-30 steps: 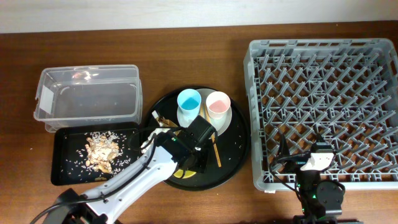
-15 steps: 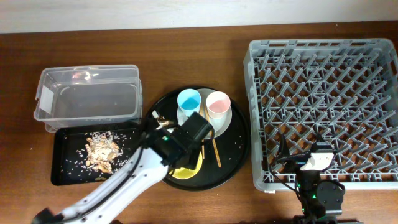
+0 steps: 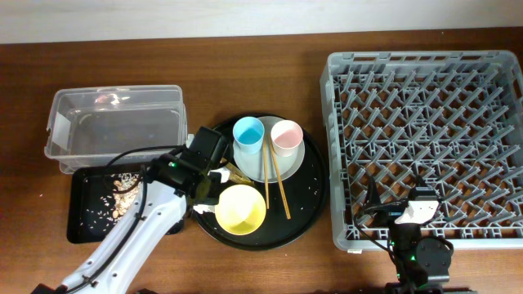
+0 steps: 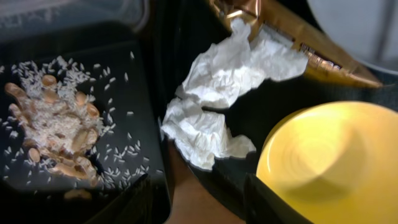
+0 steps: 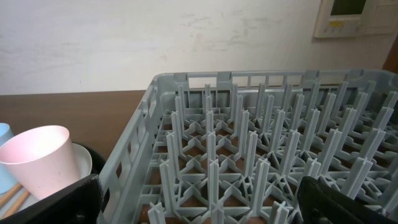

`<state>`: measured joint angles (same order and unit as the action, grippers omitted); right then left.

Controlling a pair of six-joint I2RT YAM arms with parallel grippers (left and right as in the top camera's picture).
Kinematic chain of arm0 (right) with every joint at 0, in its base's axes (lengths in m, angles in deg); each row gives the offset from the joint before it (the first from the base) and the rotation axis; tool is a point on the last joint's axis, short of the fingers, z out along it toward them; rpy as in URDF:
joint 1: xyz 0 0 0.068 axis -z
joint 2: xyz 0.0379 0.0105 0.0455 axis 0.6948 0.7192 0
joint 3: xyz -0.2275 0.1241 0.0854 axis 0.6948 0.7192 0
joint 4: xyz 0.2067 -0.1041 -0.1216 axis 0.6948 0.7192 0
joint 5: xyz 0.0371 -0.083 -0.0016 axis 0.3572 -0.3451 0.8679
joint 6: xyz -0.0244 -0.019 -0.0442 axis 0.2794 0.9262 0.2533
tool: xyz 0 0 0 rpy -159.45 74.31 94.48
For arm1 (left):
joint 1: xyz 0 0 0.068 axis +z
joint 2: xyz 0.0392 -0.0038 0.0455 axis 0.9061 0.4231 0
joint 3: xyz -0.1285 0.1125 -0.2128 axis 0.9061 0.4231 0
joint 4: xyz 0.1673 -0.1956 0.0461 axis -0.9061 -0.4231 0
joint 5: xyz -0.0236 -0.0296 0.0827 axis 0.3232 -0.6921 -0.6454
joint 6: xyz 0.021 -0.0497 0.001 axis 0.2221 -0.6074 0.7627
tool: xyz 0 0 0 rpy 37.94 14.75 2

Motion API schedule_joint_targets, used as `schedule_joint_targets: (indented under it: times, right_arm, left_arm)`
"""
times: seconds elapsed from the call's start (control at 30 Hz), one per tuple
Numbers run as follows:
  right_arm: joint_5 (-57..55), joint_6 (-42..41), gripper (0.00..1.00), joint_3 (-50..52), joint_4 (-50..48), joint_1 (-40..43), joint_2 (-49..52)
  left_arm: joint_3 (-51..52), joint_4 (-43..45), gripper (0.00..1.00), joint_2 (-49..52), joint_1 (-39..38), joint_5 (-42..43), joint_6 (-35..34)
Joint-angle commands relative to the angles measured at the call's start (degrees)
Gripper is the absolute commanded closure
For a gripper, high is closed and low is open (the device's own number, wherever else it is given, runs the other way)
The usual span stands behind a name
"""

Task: Sort waste into correct bins and load items into the dishwasher rack
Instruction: 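Grasp the white tissue on the round tray with the left gripper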

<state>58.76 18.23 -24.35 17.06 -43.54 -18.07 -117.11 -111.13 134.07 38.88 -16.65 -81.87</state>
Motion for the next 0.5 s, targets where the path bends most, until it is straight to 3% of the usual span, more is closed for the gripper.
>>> schedule_joint_targets:
  times: [0.0, 0.37, 0.47]
  right_arm:
    - [-0.09, 0.42, 0.02, 0.31, 0.31, 0.31, -0.44]
    - [-0.09, 0.42, 0.02, 0.31, 0.31, 0.31, -0.44]
    - [-0.09, 0.42, 0.02, 0.31, 0.31, 0.31, -0.44]
  left_arm:
    - [4.42, 4.92, 0.54, -0.35, 0.28, 0.57, 1.44]
    - [14.51, 24.06, 0.54, -0.33, 0.28, -0.13, 5.70]
    - [16.81, 28.04, 0.53, -0.33, 0.28, -4.33, 5.70]
